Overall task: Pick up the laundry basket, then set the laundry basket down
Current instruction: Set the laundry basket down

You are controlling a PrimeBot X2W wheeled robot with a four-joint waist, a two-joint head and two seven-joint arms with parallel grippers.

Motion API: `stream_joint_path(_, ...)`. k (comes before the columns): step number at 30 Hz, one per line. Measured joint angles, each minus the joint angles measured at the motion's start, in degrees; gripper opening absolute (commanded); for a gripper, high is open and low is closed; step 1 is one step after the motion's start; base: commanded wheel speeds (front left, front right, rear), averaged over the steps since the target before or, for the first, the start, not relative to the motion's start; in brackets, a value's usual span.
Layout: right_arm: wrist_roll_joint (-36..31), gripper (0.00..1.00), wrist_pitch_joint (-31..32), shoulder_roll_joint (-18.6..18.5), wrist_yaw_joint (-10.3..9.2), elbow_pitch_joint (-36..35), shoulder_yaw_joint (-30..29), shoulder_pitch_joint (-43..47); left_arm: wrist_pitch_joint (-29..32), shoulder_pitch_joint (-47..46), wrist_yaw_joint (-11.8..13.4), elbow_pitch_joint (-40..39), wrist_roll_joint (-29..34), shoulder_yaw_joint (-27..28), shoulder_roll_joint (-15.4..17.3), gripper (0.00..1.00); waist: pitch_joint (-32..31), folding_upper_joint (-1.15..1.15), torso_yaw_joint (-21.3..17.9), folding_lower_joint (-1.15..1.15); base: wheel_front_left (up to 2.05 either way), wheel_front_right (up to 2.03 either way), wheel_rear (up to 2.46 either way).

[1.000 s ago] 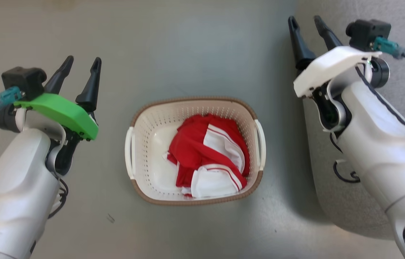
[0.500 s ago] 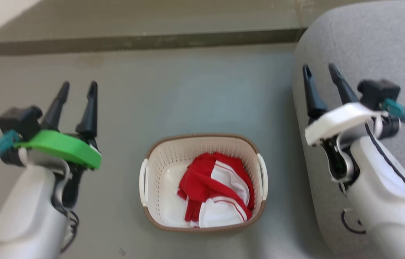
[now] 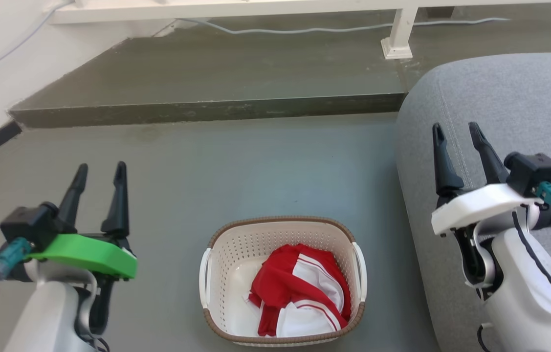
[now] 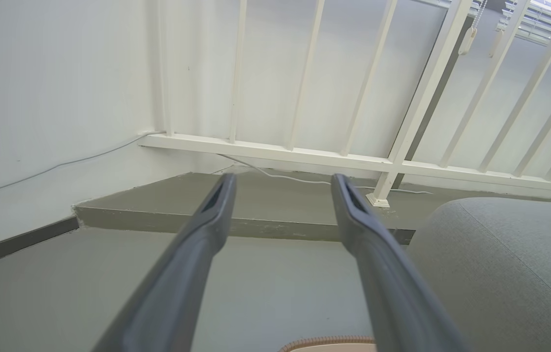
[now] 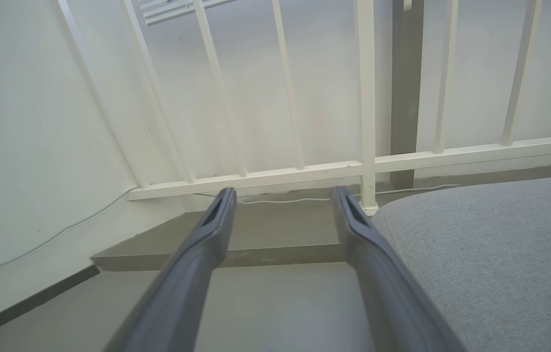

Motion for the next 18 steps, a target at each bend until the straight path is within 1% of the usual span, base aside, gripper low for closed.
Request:
stream_joint_path(4, -0.99, 1.00, 0.00, 0.16, -0.01, -1.26, -0.77, 2.16, 0.00, 1.78, -0.32, -1.76, 1.47, 0.33, -1.71, 1.00, -0.79, 0.00, 0.32, 0.00, 0.00, 0.00, 0.00)
stream_joint_path(9, -2.03, 1.00, 0.00, 0.27, 0.04, -2.42, -1.67, 4.08, 0.00, 3.68, -0.40, -3.24, 2.66, 0.71, -2.89, 1.00, -1.14, 0.00, 0.61, 0.00, 0.00, 0.00, 0.00)
stream_joint_path(13, -3.04, 1.00, 0.00, 0.63, 0.49, -3.01, -2.03, 5.26, 0.00, 4.74, -0.89, -3.78, 4.49, 1.34, -3.28, 1.00, -1.25, 0.00, 0.74, 0.00, 0.00, 0.00, 0.00)
stream_joint_path(17, -3.53, 1.00, 0.00, 1.33, 0.65, -3.72, -2.58, 6.10, 0.00, 5.75, -1.00, -4.80, 5.01, 2.03, -3.50, 1.00, -1.28, 0.00, 0.75, 0.00, 0.00, 0.00, 0.00)
stream_joint_path(18, -3.78, 1.00, 0.00, 1.51, 0.96, -3.76, -2.70, 6.31, 0.00, 5.90, -1.12, -4.97, 5.19, 2.12, -3.64, 1.00, -1.29, 0.00, 0.74, 0.00, 0.00, 0.00, 0.00)
